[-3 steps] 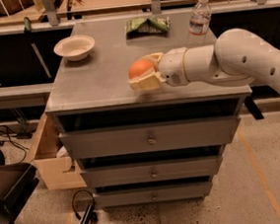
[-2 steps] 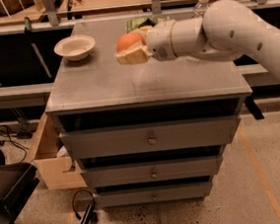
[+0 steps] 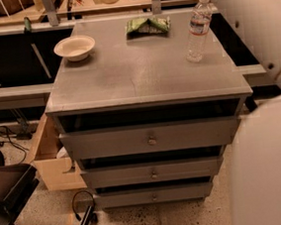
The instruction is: Place orange into paper bowl
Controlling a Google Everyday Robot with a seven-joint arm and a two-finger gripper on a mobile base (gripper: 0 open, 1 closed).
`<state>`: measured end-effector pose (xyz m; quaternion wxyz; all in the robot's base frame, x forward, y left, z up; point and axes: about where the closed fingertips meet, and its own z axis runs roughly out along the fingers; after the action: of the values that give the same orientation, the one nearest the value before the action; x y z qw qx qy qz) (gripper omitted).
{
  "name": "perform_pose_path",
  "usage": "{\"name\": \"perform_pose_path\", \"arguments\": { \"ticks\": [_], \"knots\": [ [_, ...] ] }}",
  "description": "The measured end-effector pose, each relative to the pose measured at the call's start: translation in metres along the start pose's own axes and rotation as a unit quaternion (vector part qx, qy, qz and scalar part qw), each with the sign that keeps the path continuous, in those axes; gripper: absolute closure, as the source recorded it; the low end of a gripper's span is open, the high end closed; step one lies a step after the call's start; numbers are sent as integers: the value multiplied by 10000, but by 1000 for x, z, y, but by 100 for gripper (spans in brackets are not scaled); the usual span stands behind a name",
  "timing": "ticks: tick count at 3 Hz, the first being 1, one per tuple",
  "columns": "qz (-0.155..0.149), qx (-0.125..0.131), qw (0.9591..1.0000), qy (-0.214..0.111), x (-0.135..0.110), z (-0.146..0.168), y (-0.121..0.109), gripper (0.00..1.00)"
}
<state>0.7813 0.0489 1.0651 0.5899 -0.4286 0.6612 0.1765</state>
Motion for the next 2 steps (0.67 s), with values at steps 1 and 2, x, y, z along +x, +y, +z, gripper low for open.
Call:
{"name": "perform_pose_path", "arguments": {
  "ticks": [1,2],
  "knots": [
    [493,106,9987,45,-8,59,-13,100],
    [890,96,9960,44,3,99,-15,100]
  ]
}}
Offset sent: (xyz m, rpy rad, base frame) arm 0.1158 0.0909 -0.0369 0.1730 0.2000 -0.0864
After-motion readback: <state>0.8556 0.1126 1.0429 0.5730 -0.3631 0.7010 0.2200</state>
